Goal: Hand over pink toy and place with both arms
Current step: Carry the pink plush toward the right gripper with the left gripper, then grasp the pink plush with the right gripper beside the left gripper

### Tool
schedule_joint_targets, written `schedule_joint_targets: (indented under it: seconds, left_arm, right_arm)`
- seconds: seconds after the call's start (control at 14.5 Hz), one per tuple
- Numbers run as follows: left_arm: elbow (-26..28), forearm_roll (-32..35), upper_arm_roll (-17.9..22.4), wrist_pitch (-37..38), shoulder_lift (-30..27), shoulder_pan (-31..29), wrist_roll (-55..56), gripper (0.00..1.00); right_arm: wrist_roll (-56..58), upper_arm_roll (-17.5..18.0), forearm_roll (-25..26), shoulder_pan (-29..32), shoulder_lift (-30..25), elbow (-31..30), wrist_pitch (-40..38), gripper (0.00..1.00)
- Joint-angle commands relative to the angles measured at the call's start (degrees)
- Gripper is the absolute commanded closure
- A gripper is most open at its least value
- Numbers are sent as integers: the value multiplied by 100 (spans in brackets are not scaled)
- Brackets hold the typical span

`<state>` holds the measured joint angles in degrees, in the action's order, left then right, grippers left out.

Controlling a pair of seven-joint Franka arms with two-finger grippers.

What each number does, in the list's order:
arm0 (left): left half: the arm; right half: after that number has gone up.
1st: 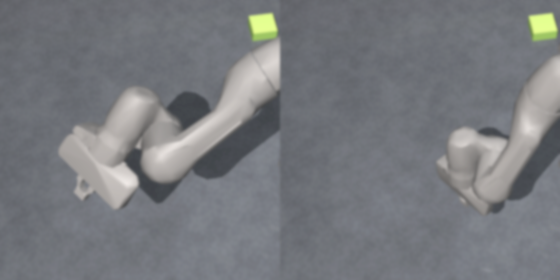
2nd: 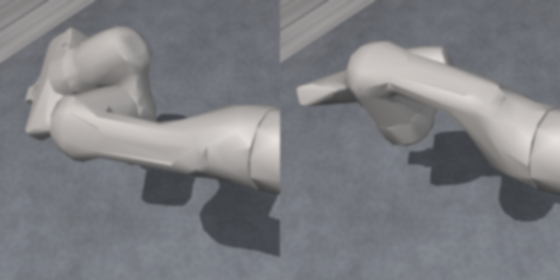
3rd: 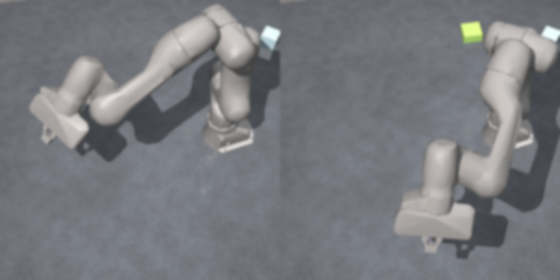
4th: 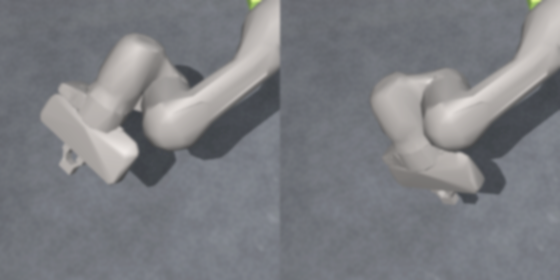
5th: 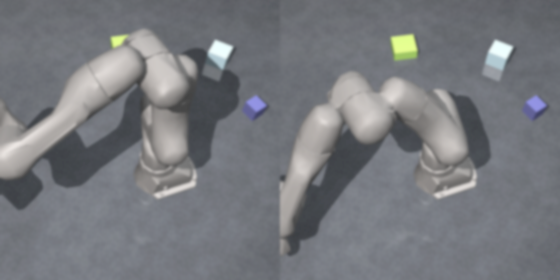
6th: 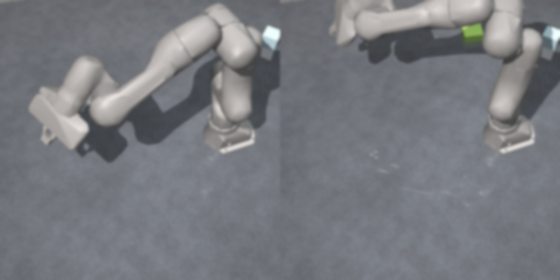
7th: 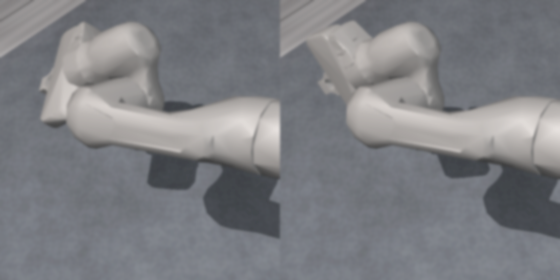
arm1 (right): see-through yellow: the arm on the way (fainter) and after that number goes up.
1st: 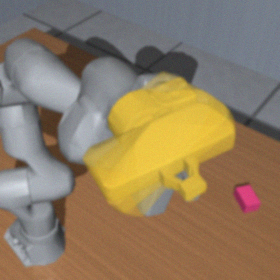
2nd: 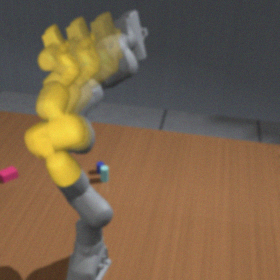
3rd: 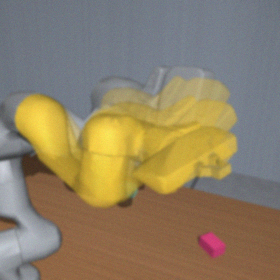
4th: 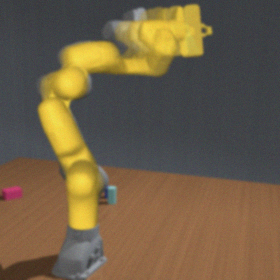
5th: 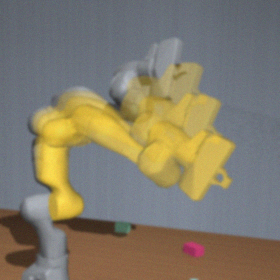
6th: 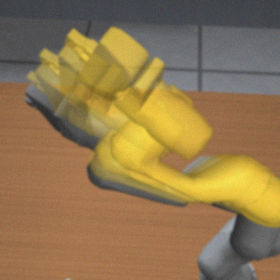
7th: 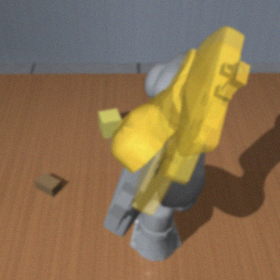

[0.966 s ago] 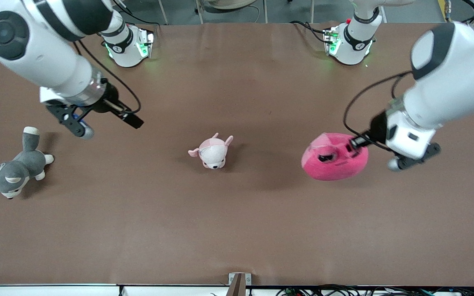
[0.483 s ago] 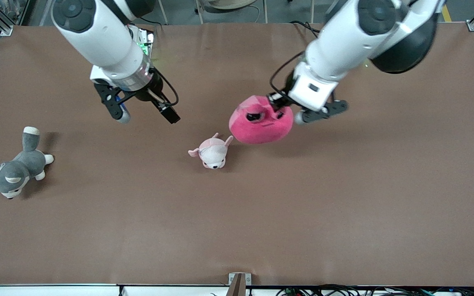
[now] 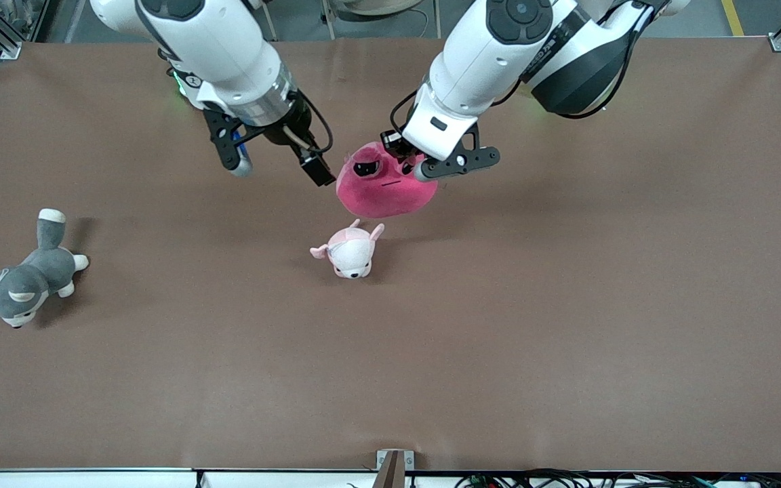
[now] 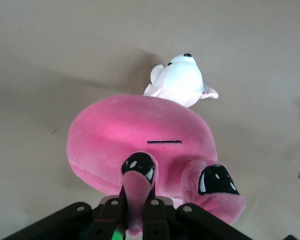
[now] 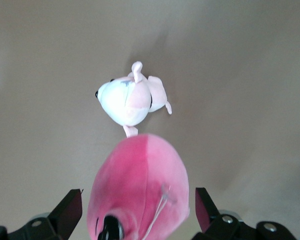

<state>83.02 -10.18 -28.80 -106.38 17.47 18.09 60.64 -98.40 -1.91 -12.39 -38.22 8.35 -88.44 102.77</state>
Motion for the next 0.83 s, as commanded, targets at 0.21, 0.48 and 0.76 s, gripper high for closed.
schedule_joint_targets:
  seconds: [0.21, 0.48, 0.76]
  left_arm:
    - [-164, -1, 15, -137, 160, 142, 44, 100]
    - [-172, -1, 15, -137, 160, 177, 44, 100]
    - [-172, -1, 15, -137, 160, 177, 44, 100]
  right_arm:
    - [-417, -72, -106, -414, 79, -183, 339, 8]
    - [-417, -72, -97, -476, 106, -200, 401, 19]
    - [-408, -63, -97, -485, 115, -200, 489, 46]
